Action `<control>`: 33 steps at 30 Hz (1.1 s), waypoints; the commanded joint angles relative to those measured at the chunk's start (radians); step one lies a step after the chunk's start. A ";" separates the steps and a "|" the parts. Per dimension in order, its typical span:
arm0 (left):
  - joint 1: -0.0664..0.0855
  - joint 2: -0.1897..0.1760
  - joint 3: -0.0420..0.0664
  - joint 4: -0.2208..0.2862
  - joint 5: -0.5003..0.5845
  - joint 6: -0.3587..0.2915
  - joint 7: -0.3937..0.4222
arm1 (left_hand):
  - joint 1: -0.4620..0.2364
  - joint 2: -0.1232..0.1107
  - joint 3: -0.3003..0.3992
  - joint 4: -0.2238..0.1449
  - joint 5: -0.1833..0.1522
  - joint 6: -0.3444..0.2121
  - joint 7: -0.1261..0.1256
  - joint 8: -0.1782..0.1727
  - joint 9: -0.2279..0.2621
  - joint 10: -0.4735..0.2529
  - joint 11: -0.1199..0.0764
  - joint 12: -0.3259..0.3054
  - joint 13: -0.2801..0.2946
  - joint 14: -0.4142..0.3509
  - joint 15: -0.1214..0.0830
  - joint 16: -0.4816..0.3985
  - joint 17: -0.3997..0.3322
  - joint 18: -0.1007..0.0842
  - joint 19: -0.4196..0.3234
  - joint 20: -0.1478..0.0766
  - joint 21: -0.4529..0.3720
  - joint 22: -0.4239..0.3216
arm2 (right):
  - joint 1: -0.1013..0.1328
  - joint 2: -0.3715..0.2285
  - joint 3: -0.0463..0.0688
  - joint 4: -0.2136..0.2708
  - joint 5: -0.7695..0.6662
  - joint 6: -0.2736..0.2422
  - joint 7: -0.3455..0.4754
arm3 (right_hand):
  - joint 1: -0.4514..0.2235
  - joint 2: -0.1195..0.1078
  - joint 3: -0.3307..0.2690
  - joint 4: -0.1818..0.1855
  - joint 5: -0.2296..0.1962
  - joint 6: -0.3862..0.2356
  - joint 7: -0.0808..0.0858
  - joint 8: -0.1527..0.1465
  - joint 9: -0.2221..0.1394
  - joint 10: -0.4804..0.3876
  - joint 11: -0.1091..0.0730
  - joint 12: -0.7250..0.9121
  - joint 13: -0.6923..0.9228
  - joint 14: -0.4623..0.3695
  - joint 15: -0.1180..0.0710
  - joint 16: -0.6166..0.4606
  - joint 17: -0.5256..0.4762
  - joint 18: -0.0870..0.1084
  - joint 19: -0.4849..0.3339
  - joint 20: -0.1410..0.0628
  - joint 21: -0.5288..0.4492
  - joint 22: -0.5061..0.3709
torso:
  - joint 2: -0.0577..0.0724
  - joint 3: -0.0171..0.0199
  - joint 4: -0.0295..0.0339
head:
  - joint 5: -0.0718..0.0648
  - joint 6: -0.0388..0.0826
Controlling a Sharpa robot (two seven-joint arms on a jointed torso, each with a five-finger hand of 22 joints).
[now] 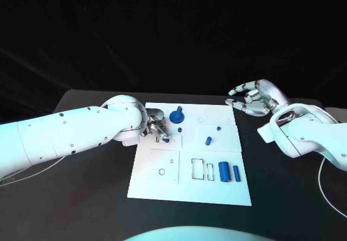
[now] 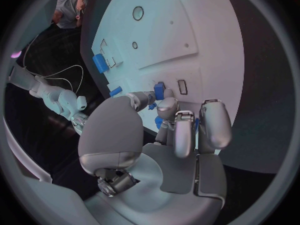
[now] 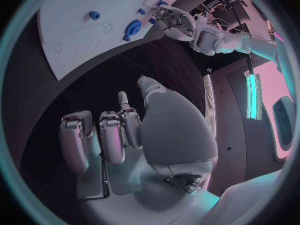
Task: Assemble the parts on the task board
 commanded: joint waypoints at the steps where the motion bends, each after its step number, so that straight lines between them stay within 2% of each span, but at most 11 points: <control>1: -0.002 0.002 -0.001 0.000 -0.010 0.029 -0.001 | -0.002 0.009 0.197 -0.200 0.006 0.015 -0.008 0.002 0.002 0.007 0.000 0.003 0.001 0.102 -0.008 0.003 0.256 -0.016 0.008 -0.002 0.006 0.002 | -0.001 0.000 0.000 0.000 -0.006 0.010 0.005 | -0.008 -0.006 0.006 0.001 0.003 0.003 -0.001 0.005 -0.001 -0.003 -0.005 -0.006 0.140 0.102 -0.007 0.005 0.263 -0.007 0.105 -0.008 0.004 0.263 | 0.000 0.0006 -0.0001 | 0.000 -0.002; 11: -0.002 0.001 -0.001 0.000 -0.014 0.032 -0.001 | -0.005 0.007 0.197 -0.202 0.017 0.017 -0.009 0.002 0.004 0.009 -0.001 0.004 0.001 0.102 -0.008 0.003 0.256 -0.017 0.008 -0.003 0.008 0.005 | -0.001 0.000 0.000 0.000 -0.006 0.009 0.006 | -0.008 -0.006 0.006 0.001 0.003 0.003 -0.001 0.005 -0.001 -0.003 -0.005 -0.006 0.140 0.102 -0.007 0.005 0.263 -0.007 0.105 -0.008 0.004 0.263 | 0.000 0.0007 -0.0003 | 0.000 -0.003; 23: -0.002 0.006 -0.001 0.002 -0.009 0.033 -0.001 | -0.024 0.000 0.191 -0.201 0.061 0.027 -0.014 0.006 0.013 0.020 -0.004 0.014 0.013 0.103 -0.011 0.006 0.261 -0.019 0.011 -0.004 0.015 0.019 | -0.001 0.001 0.000 -0.001 -0.006 0.009 0.006 | -0.008 -0.006 0.006 0.001 0.003 0.003 -0.001 0.005 -0.001 -0.003 -0.005 -0.006 0.140 0.102 -0.007 0.005 0.263 -0.007 0.105 -0.008 0.004 0.263 | 0.000 0.0007 -0.0001 | -0.001 -0.006; 33: -0.002 0.016 -0.001 -0.009 0.011 0.041 -0.002 | -0.070 0.003 0.138 -0.166 0.059 0.047 -0.030 0.014 0.030 0.034 -0.015 0.025 0.025 0.104 -0.020 0.007 0.263 -0.021 0.015 -0.012 0.024 0.035 | -0.001 0.001 0.000 -0.002 -0.005 0.008 0.007 | -0.012 -0.008 0.010 0.000 0.005 0.003 -0.001 0.007 -0.002 -0.004 -0.006 -0.008 0.138 0.102 -0.008 0.005 0.263 -0.007 0.105 -0.009 0.004 0.263 | 0.000 0.0002 -0.0004 | -0.002 -0.008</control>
